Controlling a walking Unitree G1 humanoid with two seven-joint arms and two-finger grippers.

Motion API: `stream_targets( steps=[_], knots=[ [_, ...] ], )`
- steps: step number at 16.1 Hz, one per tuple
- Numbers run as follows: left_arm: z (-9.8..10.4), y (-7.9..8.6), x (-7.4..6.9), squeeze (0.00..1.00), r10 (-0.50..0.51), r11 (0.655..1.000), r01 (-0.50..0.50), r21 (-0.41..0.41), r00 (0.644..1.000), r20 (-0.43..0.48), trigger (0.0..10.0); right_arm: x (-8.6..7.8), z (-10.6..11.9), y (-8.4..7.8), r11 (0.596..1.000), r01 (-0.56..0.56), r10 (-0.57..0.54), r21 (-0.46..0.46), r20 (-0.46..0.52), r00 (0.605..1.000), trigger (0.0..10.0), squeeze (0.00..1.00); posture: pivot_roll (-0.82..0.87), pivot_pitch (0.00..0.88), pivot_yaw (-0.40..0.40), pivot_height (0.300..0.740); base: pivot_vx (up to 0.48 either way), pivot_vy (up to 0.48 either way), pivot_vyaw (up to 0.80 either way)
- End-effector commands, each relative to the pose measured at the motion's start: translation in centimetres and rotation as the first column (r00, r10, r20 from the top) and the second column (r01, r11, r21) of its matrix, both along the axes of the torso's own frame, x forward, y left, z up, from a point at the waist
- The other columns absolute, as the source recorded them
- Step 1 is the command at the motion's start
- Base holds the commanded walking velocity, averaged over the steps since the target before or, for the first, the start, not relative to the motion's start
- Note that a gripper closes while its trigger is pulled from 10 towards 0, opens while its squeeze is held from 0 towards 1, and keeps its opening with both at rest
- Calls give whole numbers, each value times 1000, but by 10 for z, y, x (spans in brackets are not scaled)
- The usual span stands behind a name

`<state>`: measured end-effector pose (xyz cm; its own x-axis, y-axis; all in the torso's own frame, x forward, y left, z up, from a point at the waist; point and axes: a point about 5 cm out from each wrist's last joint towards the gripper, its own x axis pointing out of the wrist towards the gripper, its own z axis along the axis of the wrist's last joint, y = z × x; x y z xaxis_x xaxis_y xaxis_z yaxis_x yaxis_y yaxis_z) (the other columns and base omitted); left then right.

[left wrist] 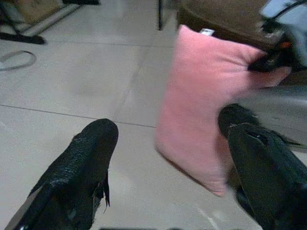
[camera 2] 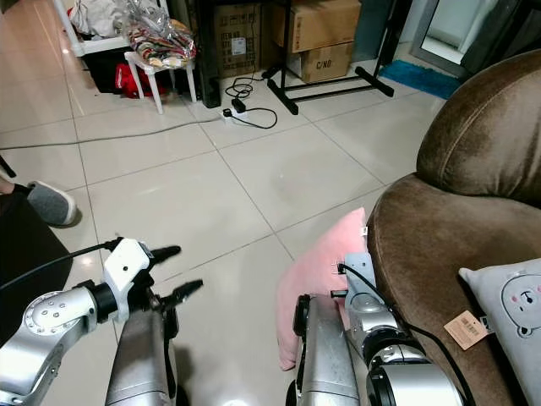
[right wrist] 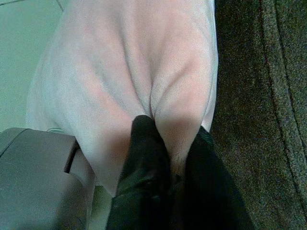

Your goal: Move the pillow to the sofa from floor

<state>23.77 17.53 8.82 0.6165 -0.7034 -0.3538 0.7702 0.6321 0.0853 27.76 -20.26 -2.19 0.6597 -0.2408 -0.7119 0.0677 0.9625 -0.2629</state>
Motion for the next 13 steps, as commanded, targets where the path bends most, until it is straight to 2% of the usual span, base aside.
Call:
stream_targets(
  steps=[1, 3, 9, 10, 11, 12, 13],
  knots=[
    [3, -2, -3, 0, -51, 999, 51, -8, 998, -26, 10000, 4, 3, 1, 1000, -2, 2, 7, 8, 1000, 0, 0, 46, 0, 2, 455, 0, 0, 0],
    [1, -4, -7, 0, -105, 994, 104, -16, 991, -78, 10000, 5, 4, 2, 1000, -11, 11, 8, 10, 1000, 0, 0, 35, 0, -1, 455, 0, 0, 0],
    [3, -6, -3, 0, -101, 995, 99, -27, 992, -80, 10000, 7, 5, 4, 999, -39, 39, 5, 10, 999, 0, 0, 28, 0, -5, 455, 0, 0, 0],
    [3, -6, -3, 0, -99, 995, 97, -29, 992, -81, 10000, 7, 5, 8, 998, -55, 55, 19, 17, 998, 0, 0, 30, 0, -7, 455, 0, 0, 0],
    [4, -5, -4, 0, -90, 996, 88, -30, 993, -77, 10000, 13, 8, 20, 991, -100, 94, 88, 70, 993, 0, 0, 31, 0, -10, 455, 0, 0, 0],
    [4, -5, -5, 0, -88, 996, 86, -31, 993, -76, 10000, 15, 9, 24, 987, -117, 108, 107, 85, 991, 0, 0, 31, 0, -10, 455, 0, 0, 0],
    [4, -4, -6, 0, -75, 997, 73, -32, 995, -70, 10000, 22, 16, 39, 966, -218, 195, 142, 157, 968, 0, 0, 31, 0, -12, 455, 0, 0, 0]
  ],
)
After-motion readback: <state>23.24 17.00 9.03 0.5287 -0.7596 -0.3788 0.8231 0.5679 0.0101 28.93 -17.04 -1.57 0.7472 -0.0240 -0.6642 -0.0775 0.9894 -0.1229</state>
